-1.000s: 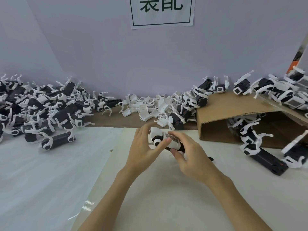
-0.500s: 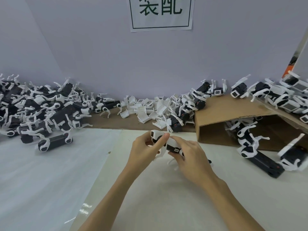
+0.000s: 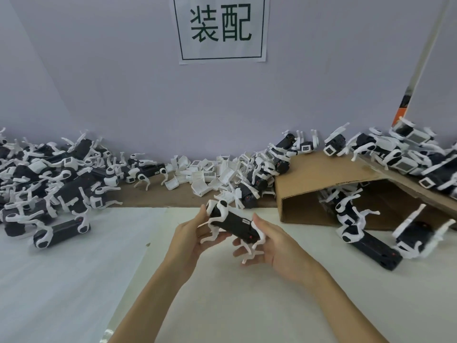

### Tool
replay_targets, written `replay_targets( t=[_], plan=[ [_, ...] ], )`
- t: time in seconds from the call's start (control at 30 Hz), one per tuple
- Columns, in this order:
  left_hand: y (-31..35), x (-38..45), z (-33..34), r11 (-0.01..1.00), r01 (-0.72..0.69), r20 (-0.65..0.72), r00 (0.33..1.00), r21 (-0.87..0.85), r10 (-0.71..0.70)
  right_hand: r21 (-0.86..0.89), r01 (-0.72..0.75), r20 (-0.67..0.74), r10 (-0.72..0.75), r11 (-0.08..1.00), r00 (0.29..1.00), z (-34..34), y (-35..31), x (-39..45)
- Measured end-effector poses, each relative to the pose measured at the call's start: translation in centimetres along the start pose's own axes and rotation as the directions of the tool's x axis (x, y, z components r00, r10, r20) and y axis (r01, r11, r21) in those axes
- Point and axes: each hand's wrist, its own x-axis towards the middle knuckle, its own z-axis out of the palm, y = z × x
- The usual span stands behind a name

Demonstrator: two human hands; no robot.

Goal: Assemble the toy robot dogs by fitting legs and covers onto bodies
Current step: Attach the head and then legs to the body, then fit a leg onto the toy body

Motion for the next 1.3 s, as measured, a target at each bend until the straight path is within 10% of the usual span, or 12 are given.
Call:
replay_targets(
  t=[0.17,0.23,0.37,0.5,0.67,0.83,0.93,1.1,1.3],
  plan=[
    [-0.1,0.4,-0.9,0.998,0.033,-0.039,0.999,-0.057,-0.035,0.029,-0.142,0.013,0.142,0.989,0.99,-1.5,-3.2,-0.4],
    [0.2,0.4,-1.3,1.0,0.005,-0.042,0.999,-0.027,-0.006,0.229,0.02,-0.056,-0.008,0.973,0.998,-2.8,-6.1,0.0],
    [0.2,0.4,-1.5,0.997,-0.005,-0.096,0.995,0.083,0.013,0.629,0.482,-0.361,-0.319,0.61,0.876,-6.7,-12.3,-0.3],
    [-0.1,0.8,-1.3,0.988,-0.028,-0.129,0.991,0.153,0.048,0.511,0.28,-0.263,-0.162,0.813,0.951,-6.6,-10.9,0.1],
    [-0.5,0.8,-1.2,0.927,-0.134,-0.193,0.958,0.351,0.211,0.595,0.145,-0.205,-0.026,0.791,0.978,-3.0,-2.8,1.3],
    [-1.0,2.2,-3.1,0.657,-0.183,-0.235,0.836,0.731,0.495,0.548,0.014,-0.168,0.094,0.836,0.981,-0.3,1.5,2.6],
    [1.3,5.0,-7.5,0.258,0.031,-0.194,0.745,0.966,0.639,0.493,-0.033,-0.111,0.101,0.869,0.989,0.2,1.9,3.0],
    [7.7,6.5,-16.7,-0.313,0.604,-0.445,0.774,0.733,0.451,0.466,-0.028,-0.109,0.089,0.884,0.99,0.6,1.9,3.2],
    [7.5,6.6,-20.5,-0.497,0.582,-0.377,0.806,0.644,0.456,0.45,-0.023,-0.122,0.087,0.893,0.989,0.4,2.0,3.5]
  ],
)
